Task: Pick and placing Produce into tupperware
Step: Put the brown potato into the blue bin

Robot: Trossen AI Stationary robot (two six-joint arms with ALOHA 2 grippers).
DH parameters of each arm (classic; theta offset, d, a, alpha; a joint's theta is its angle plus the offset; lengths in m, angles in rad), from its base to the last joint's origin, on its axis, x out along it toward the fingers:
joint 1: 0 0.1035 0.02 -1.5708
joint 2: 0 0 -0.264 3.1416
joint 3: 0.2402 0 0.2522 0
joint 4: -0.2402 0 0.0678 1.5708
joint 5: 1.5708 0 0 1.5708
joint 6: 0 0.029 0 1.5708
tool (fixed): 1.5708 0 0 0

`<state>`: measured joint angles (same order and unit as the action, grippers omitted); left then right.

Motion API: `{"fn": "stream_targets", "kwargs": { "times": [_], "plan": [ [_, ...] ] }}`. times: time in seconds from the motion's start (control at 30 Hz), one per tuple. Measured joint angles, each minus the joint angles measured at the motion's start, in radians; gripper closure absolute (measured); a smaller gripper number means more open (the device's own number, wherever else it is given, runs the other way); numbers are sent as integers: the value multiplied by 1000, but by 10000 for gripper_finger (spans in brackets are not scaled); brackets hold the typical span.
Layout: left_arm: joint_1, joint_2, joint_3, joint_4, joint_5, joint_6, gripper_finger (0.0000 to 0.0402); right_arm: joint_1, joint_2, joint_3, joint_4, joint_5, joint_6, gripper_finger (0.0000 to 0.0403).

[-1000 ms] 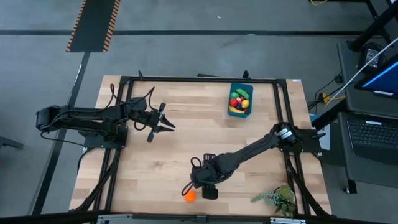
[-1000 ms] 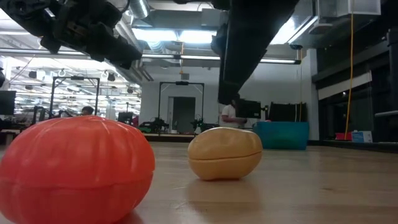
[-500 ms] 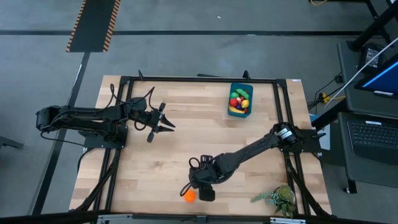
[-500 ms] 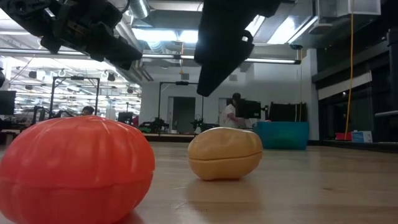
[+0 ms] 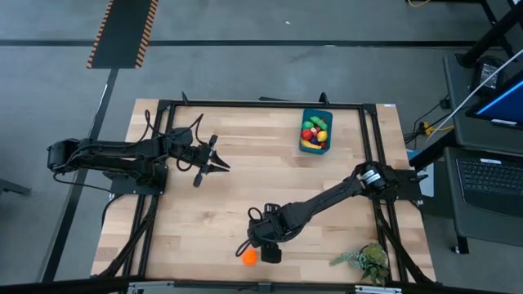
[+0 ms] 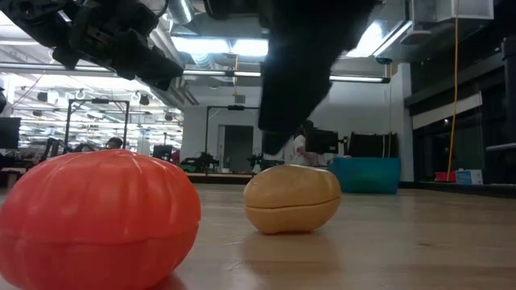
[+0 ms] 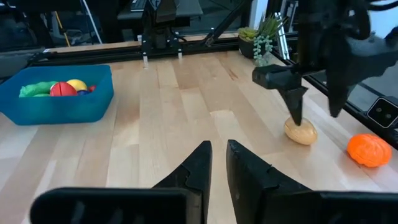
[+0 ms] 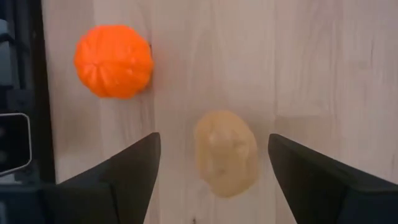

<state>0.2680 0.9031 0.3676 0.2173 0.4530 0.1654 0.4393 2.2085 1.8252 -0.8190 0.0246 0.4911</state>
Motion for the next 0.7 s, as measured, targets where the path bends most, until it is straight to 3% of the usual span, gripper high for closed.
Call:
{"fn": "stream_targets", "kwargs": {
  "times": [0.7],
  "plan": [
    [0, 0, 0, -4, 0, 0, 370, 0, 111, 1, 0, 13, -2, 105]
  ]
}}
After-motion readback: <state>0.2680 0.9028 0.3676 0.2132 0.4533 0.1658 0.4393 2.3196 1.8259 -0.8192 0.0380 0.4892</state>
